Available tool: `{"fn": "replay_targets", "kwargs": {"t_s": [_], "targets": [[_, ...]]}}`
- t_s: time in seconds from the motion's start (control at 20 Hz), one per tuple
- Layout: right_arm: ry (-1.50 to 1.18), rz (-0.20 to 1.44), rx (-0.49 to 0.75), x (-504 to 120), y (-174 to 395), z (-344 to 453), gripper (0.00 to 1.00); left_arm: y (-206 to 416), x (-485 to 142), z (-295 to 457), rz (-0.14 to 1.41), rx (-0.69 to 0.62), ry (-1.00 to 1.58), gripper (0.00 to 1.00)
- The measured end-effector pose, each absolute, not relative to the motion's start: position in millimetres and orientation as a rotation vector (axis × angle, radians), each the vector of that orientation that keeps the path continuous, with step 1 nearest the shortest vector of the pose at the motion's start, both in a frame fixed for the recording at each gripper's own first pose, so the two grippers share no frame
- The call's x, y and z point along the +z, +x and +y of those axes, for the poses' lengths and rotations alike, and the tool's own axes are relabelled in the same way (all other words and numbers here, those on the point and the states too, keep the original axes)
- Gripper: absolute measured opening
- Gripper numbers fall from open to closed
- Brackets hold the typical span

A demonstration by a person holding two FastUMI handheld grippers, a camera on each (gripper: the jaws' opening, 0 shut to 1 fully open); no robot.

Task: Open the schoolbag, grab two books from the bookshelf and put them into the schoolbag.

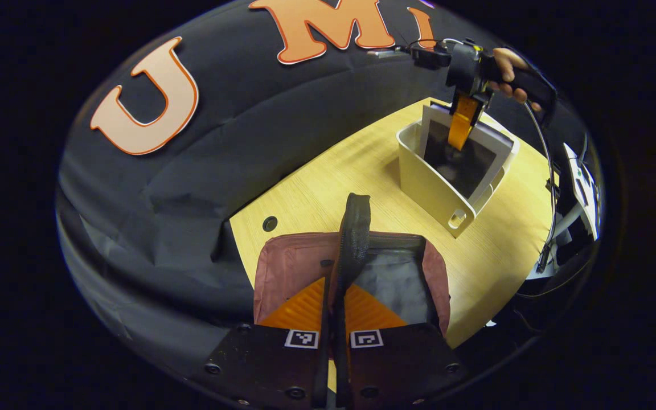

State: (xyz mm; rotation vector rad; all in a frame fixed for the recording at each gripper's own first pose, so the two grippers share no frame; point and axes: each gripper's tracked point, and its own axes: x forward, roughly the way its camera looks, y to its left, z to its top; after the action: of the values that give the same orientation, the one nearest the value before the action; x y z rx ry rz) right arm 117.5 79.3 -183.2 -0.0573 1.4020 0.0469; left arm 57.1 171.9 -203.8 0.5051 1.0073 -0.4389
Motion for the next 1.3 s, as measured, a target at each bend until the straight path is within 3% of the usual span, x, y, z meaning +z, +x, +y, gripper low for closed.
{"fn": "replay_targets", "kwargs": {"t_s": [0.3, 0.65, 1.3], "targets": [[0.041, 1.287, 0.058, -111.9, 104.5, 62.1, 0.33, 55.4, -202.9, 173.3, 1.005, -0.434, 0.493, 0.06], [0.208, 1.149, 0.16, -52.2, 69.2, 75.2, 0.33, 55.2, -199.4, 178.3, 1.013, -0.42, 0.496, 0.06], [0.498, 1.143, 0.368, -102.5, 21.5, 173.1, 0.31, 49.8, -187.4, 184.9, 1.043, -0.39, 0.436, 0.04]]}}
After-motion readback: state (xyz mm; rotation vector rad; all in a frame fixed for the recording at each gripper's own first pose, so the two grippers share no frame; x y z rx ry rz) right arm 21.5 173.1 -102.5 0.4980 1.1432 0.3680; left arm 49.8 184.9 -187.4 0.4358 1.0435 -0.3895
